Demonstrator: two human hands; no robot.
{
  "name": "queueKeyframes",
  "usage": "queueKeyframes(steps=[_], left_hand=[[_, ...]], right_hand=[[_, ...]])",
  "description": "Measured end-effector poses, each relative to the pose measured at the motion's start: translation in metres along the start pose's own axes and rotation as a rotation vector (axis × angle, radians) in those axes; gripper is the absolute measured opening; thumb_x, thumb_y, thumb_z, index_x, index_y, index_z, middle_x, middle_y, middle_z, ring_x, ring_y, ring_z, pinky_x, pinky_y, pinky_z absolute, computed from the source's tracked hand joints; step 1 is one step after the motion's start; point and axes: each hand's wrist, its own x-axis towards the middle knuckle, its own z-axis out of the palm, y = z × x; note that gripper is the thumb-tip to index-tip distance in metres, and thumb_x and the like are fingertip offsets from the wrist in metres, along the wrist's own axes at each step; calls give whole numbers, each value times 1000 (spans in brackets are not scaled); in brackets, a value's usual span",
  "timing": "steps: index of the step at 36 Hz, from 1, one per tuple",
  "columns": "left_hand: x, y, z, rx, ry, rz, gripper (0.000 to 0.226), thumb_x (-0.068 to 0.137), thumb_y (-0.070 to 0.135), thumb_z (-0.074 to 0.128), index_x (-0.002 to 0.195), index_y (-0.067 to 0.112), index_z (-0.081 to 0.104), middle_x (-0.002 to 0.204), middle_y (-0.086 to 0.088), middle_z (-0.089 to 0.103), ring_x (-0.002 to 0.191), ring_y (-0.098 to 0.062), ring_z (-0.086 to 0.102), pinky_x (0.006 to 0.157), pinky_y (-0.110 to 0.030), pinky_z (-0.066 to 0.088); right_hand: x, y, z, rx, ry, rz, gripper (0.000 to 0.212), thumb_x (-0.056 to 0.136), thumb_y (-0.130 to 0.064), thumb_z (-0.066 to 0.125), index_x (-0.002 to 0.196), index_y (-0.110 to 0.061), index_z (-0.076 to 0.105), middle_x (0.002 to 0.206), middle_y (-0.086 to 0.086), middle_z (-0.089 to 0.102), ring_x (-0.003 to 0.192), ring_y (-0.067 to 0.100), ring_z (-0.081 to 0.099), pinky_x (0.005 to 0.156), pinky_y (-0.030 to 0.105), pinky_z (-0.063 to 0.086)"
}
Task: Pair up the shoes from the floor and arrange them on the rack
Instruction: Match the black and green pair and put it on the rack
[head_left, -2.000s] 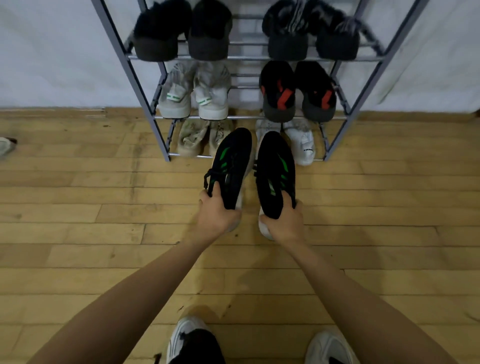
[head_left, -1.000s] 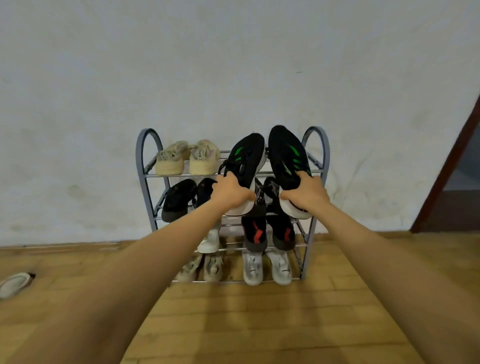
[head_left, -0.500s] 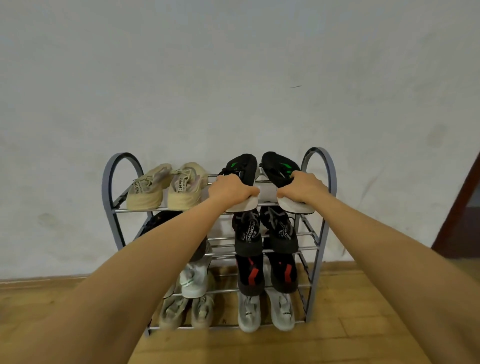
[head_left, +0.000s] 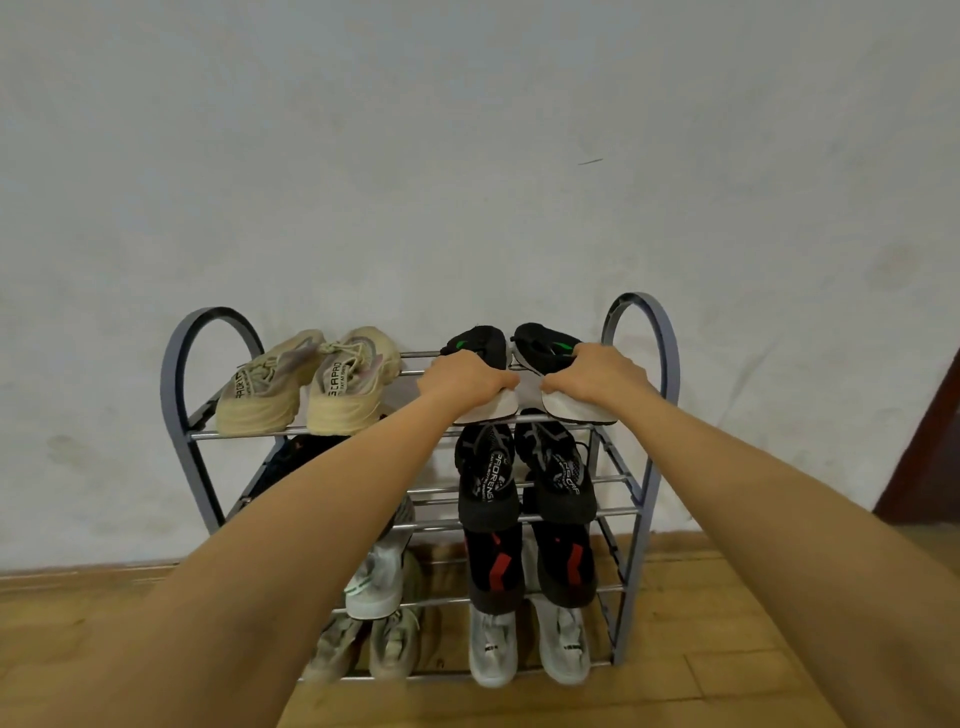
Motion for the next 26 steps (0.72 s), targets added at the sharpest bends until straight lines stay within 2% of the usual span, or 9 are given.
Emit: queueKeyframes(steps=[4, 7, 9, 11, 15, 16, 18, 21, 26], left_hand=[[1, 1, 7, 4, 33, -12, 70, 77, 70, 51, 103, 5, 60, 111, -14, 63, 104, -30, 58, 80, -36, 49], [-3, -2, 11, -23, 34, -42, 84, 75, 76, 48, 113, 2, 59, 119, -19, 59, 107, -32, 57, 86, -40, 50], [-4, -5, 10, -77, 29, -32, 83, 76, 72, 51, 116, 0, 57, 120, -19, 59, 106, -33, 59, 83, -38, 49], [-9, -8, 8, -167, 21, -7, 77, 76, 64, 59, 121, 2, 53, 122, -14, 58, 108, -30, 57, 83, -37, 48], [-27, -17, 9, -292, 9, 115, 54, 66, 45, 76, 106, 14, 56, 105, -1, 55, 97, -20, 55, 81, -31, 50], [-31, -19, 9, -293, 15, 130, 60, 65, 44, 77, 111, 13, 55, 110, -2, 55, 101, -21, 55, 84, -33, 51], [-37, -21, 11, -257, 62, 124, 77, 67, 43, 77, 129, 9, 45, 126, -9, 50, 113, -27, 52, 92, -39, 50], [-44, -20, 17, -247, 134, 143, 79, 74, 40, 75, 136, 9, 38, 132, -15, 45, 119, -31, 48, 94, -39, 47], [-52, -22, 28, -222, 213, 200, 82, 82, 37, 69, 146, 10, 25, 142, -17, 40, 128, -32, 42, 101, -41, 42]], right_hand=[[2, -3, 7, -37, 66, -18, 49, 72, -50, 63, 107, -16, 59, 73, -2, 48, 76, 22, 49, 49, 24, 24], [4, 1, 11, -25, 101, -11, 70, 73, -61, 60, 124, -14, 48, 103, 6, 60, 95, 28, 57, 59, 27, 32], [4, 5, 12, -7, 121, -1, 82, 75, -67, 58, 132, -12, 39, 122, 10, 58, 109, 32, 57, 67, 32, 36], [2, 9, 11, 44, 116, -2, 83, 78, -65, 57, 135, -10, 32, 127, 12, 55, 112, 33, 56, 69, 34, 39], [-6, 16, 8, 204, 18, -81, 72, 77, -45, 66, 135, -12, 37, 111, 4, 53, 96, 23, 53, 57, 25, 38], [-9, 18, 8, 209, -11, -100, 73, 75, -41, 68, 135, -14, 38, 112, 3, 52, 96, 22, 53, 56, 22, 38], [-16, 22, 13, 216, -22, -131, 77, 73, -35, 71, 139, -15, 37, 128, 10, 49, 110, 26, 53, 72, 25, 46], [-28, 28, 26, 248, 84, -173, 71, 80, -33, 69, 141, -15, 37, 139, 13, 40, 123, 31, 46, 94, 35, 42], [-43, 32, 44, 275, 232, -226, 57, 88, -30, 62, 139, -15, 40, 140, 12, 43, 127, 33, 41, 102, 39, 38]])
